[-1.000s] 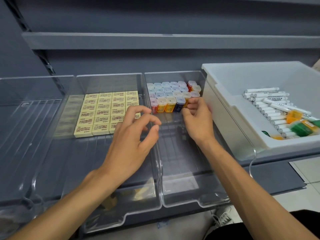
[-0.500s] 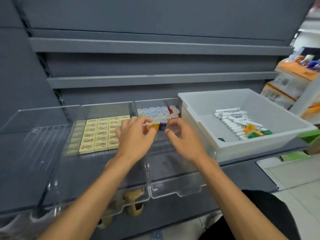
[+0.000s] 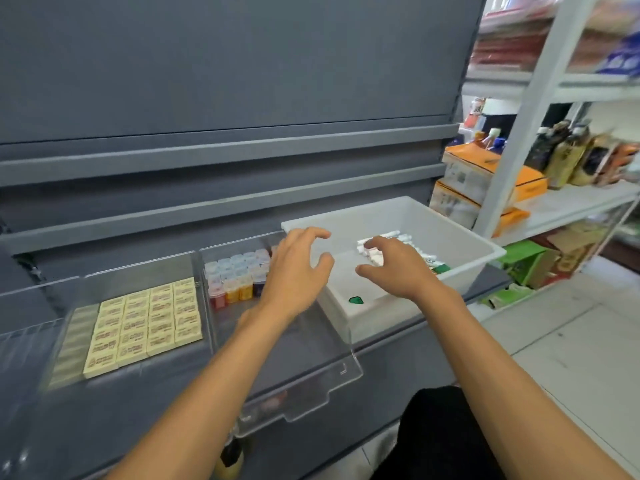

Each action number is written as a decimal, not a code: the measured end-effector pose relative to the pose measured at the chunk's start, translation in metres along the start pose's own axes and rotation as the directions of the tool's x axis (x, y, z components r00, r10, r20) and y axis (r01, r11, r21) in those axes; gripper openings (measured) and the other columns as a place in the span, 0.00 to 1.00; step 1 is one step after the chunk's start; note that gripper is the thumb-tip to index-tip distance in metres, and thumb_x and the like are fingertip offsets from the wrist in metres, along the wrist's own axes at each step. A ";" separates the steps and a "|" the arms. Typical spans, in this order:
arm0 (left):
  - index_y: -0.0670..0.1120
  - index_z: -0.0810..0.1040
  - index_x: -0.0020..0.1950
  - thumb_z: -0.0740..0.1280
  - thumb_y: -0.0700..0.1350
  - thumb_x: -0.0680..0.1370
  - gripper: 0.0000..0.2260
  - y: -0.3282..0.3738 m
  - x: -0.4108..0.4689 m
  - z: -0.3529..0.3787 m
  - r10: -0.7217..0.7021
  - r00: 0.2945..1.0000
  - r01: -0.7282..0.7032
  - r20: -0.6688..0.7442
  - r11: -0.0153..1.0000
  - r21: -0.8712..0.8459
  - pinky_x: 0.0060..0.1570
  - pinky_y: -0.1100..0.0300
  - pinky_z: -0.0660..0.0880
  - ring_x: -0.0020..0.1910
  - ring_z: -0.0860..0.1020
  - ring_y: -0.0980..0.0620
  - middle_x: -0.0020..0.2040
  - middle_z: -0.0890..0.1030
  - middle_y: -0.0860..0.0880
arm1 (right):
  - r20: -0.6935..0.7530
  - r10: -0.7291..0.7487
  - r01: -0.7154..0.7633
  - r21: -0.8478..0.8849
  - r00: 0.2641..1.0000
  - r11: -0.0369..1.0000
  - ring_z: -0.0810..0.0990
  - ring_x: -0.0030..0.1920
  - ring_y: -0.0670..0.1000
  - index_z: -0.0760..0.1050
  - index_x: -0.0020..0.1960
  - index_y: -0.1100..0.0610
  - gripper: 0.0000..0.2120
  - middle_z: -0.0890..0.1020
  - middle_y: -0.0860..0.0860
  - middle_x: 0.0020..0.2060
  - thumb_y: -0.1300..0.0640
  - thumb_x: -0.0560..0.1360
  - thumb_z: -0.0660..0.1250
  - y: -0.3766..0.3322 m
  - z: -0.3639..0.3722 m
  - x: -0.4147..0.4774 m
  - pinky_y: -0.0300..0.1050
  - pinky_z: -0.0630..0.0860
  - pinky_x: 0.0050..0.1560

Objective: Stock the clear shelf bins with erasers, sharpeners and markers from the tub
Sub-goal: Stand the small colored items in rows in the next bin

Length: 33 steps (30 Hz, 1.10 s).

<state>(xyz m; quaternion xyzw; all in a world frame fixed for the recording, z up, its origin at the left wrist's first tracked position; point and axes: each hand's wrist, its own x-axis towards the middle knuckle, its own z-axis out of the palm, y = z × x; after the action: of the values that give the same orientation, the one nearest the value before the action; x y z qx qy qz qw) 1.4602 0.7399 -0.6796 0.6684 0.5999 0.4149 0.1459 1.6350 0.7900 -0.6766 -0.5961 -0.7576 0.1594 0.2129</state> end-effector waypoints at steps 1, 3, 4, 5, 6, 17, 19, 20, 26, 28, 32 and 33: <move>0.52 0.74 0.66 0.63 0.43 0.80 0.15 0.006 0.009 0.004 0.028 0.999 -0.028 0.021 0.999 0.017 0.66 0.52 0.68 0.65 0.70 0.51 0.66 0.72 0.52 | -0.003 0.022 -0.022 -0.007 1.000 1.000 0.72 0.66 0.56 0.70 0.70 0.53 0.25 0.75 0.53 0.67 0.48 0.75 0.68 0.009 -0.005 0.003 0.48 0.69 0.64; 0.52 0.73 0.66 0.63 0.44 0.80 0.14 0.015 0.028 0.016 0.076 0.995 -0.079 0.067 0.996 0.041 0.66 0.51 0.69 0.66 0.69 0.52 0.67 0.71 0.52 | -0.030 0.067 -0.067 -0.002 0.997 0.998 0.73 0.65 0.57 0.72 0.69 0.53 0.23 0.76 0.53 0.66 0.49 0.75 0.69 0.029 -0.014 0.011 0.48 0.69 0.63; 0.52 0.73 0.66 0.63 0.44 0.80 0.14 0.016 0.036 0.022 0.092 0.991 -0.097 0.099 0.994 0.049 0.64 0.50 0.71 0.66 0.69 0.52 0.67 0.71 0.52 | -0.037 0.088 -0.088 0.001 0.995 0.996 0.73 0.64 0.57 0.73 0.68 0.52 0.23 0.77 0.53 0.66 0.48 0.75 0.69 0.038 -0.018 0.014 0.48 0.69 0.63; 0.52 0.73 0.66 0.63 0.44 0.80 0.15 0.017 0.048 0.031 0.099 0.985 -0.107 0.144 0.993 0.054 0.61 0.49 0.73 0.66 0.69 0.51 0.67 0.70 0.52 | -0.032 0.109 -0.109 0.000 0.994 0.994 0.73 0.64 0.58 0.73 0.67 0.52 0.23 0.77 0.53 0.65 0.48 0.74 0.70 0.047 -0.022 0.018 0.48 0.70 0.62; 0.53 0.72 0.67 0.63 0.45 0.80 0.15 0.017 0.057 0.039 0.096 0.975 -0.110 0.200 0.992 0.061 0.59 0.50 0.73 0.66 0.70 0.51 0.67 0.70 0.51 | -0.017 0.124 -0.125 -0.008 0.992 0.992 0.73 0.64 0.58 0.74 0.67 0.51 0.23 0.77 0.54 0.65 0.47 0.74 0.70 0.055 -0.025 0.024 0.48 0.70 0.62; 0.53 0.66 0.73 0.68 0.53 0.78 0.25 0.013 0.152 0.147 0.159 0.676 -0.346 0.720 0.931 0.120 0.65 0.52 0.70 0.65 0.71 0.48 0.70 0.68 0.49 | -0.182 0.145 -0.125 0.118 0.972 0.985 0.75 0.61 0.49 0.74 0.65 0.51 0.17 0.77 0.47 0.62 0.52 0.77 0.68 0.132 -0.038 0.085 0.42 0.69 0.55; 0.53 0.64 0.74 0.68 0.55 0.76 0.28 0.015 0.161 0.167 0.173 0.610 -0.395 0.773 0.912 0.107 0.65 0.49 0.70 0.64 0.71 0.47 0.68 0.67 0.49 | -0.155 0.155 -0.135 0.132 0.976 0.982 0.77 0.56 0.47 0.75 0.64 0.49 0.16 0.77 0.46 0.58 0.50 0.76 0.68 0.139 -0.038 0.086 0.43 0.70 0.52; 0.53 0.63 0.74 0.69 0.56 0.76 0.29 0.017 0.162 0.179 0.172 0.584 -0.389 0.793 0.917 0.088 0.64 0.48 0.70 0.63 0.70 0.47 0.66 0.66 0.49 | -0.143 0.171 -0.152 0.136 0.975 0.979 0.77 0.54 0.47 0.75 0.62 0.48 0.15 0.78 0.45 0.57 0.50 0.76 0.67 0.144 -0.038 0.086 0.44 0.71 0.51; 0.57 0.57 0.78 0.68 0.62 0.74 0.36 0.015 0.167 0.233 0.185 0.482 -0.588 0.856 0.793 0.160 0.68 0.45 0.62 0.70 0.59 0.44 0.74 0.60 0.46 | -0.140 0.188 -0.164 0.169 0.972 0.972 0.77 0.48 0.39 0.76 0.60 0.46 0.11 0.79 0.43 0.53 0.49 0.78 0.64 0.159 -0.042 0.091 0.36 0.72 0.44; 0.58 0.57 0.78 0.67 0.63 0.74 0.35 0.011 0.171 0.242 0.218 0.497 -0.592 0.840 0.793 0.145 0.68 0.44 0.61 0.69 0.61 0.44 0.73 0.62 0.46 | -0.127 0.197 -0.173 0.177 0.972 0.969 0.75 0.46 0.36 0.75 0.60 0.46 0.11 0.78 0.42 0.52 0.49 0.79 0.64 0.164 -0.043 0.095 0.28 0.70 0.38; 0.54 0.60 0.76 0.65 0.60 0.76 0.31 0.006 0.174 0.252 0.335 0.516 -0.659 0.788 0.743 0.116 0.63 0.47 0.66 0.64 0.67 0.45 0.71 0.66 0.45 | -0.127 0.198 -0.169 0.207 0.972 0.964 0.75 0.44 0.33 0.75 0.61 0.46 0.11 0.78 0.41 0.51 0.49 0.79 0.63 0.168 -0.044 0.097 0.23 0.70 0.33; 0.54 0.60 0.75 0.65 0.59 0.77 0.30 0.005 0.173 0.253 0.371 0.508 -0.692 0.777 0.713 0.113 0.62 0.47 0.67 0.64 0.67 0.45 0.70 0.67 0.44 | -0.124 0.198 -0.170 0.208 0.972 0.963 0.76 0.45 0.34 0.75 0.60 0.45 0.10 0.78 0.41 0.51 0.49 0.79 0.63 0.168 -0.044 0.097 0.25 0.71 0.34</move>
<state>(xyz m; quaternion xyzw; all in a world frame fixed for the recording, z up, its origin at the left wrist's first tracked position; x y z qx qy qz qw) 1.6372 0.9748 -0.7663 0.9418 0.3261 0.0138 0.0811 1.7786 0.9241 -0.7096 -0.6501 -0.6621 0.2090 0.3088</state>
